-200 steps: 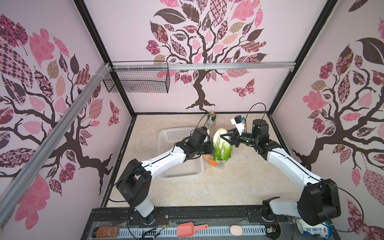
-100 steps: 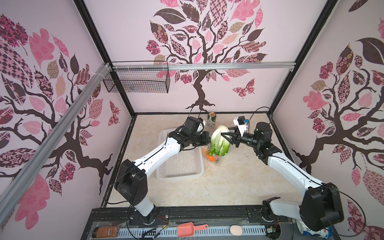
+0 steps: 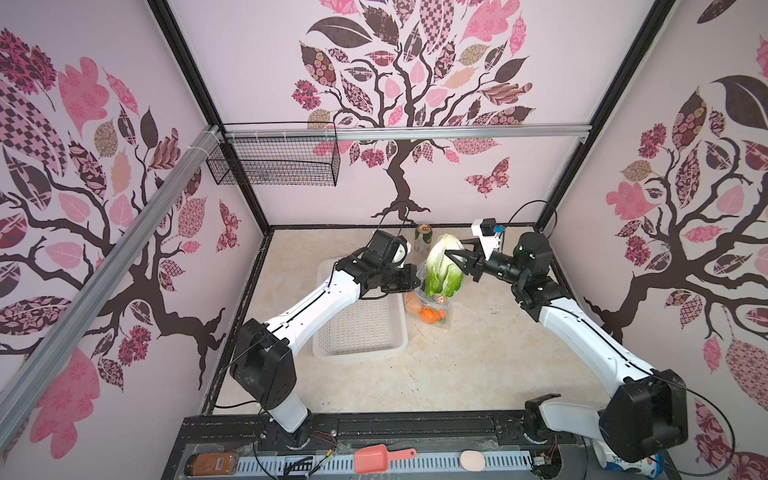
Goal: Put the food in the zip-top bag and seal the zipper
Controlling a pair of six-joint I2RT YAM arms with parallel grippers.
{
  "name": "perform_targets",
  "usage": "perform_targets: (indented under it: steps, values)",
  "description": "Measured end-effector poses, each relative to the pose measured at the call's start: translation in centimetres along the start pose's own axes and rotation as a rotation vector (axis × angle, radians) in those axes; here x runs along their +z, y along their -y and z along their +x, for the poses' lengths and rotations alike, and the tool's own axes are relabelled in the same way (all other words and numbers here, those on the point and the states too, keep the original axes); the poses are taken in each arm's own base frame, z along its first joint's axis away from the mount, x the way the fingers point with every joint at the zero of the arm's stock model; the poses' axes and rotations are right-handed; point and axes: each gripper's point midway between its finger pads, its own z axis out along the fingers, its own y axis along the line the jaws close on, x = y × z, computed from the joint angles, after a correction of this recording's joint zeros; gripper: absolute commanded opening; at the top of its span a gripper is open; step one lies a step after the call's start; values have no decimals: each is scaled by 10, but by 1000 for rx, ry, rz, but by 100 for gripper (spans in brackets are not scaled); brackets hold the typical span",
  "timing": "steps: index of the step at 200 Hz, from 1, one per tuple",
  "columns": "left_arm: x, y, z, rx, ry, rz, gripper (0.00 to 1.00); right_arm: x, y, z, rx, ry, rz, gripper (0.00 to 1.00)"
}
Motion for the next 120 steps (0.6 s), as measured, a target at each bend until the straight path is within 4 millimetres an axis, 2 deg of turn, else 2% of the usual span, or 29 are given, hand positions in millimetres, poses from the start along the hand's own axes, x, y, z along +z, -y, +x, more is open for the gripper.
perform_targets:
  steps: [28, 50, 72, 94, 120]
  values:
    - [0, -2, 5, 0, -19, -9, 6, 0, 1, 8, -13, -3, 5, 37]
    - [-1, 0, 5, -4, -24, -1, 6, -1, 1, 31, -3, -21, 11, 37]
    - [-8, 12, -5, -2, -3, 28, 6, -1, 0, 48, 13, -34, 10, 38]
    - [-14, 23, -17, -10, 34, 69, 5, -2, -1, 44, 0, -9, 6, 44]
    - [-16, 24, -28, -42, 68, 88, 5, 0, -6, 38, -6, 16, -15, 51]
